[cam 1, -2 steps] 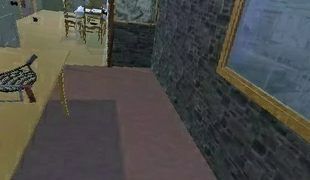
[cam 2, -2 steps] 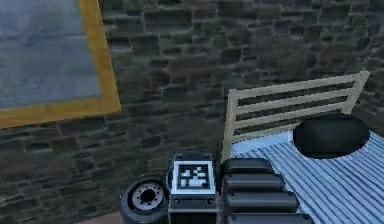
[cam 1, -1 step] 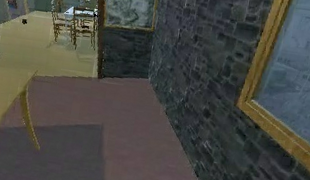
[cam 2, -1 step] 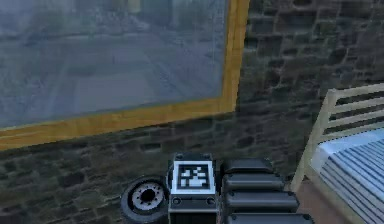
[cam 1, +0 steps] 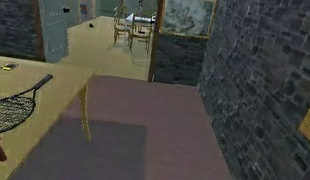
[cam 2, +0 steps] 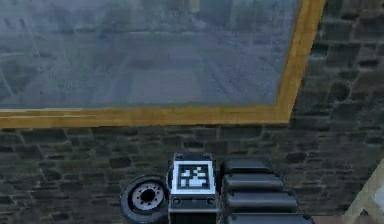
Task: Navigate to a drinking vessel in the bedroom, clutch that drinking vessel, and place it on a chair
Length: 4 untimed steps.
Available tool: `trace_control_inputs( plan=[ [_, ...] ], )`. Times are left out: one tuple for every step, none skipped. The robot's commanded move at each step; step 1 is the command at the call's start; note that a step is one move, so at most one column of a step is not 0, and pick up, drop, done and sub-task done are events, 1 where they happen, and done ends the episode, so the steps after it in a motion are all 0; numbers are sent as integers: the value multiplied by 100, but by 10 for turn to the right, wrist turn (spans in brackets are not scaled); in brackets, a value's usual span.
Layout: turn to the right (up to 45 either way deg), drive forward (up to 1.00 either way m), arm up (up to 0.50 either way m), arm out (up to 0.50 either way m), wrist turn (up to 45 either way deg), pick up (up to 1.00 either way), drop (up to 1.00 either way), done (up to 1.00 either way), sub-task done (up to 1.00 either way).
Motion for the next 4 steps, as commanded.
trace_control_inputs(
  plan=[
    [0,100,0,0,0,0,0,0,0],
    [-30,0,0,0,0,0,0,0,0],
    [450,0,0,0,0,0,0,0,0],
    [450,0,0,0,0,0,0,0,0]
  ],
)
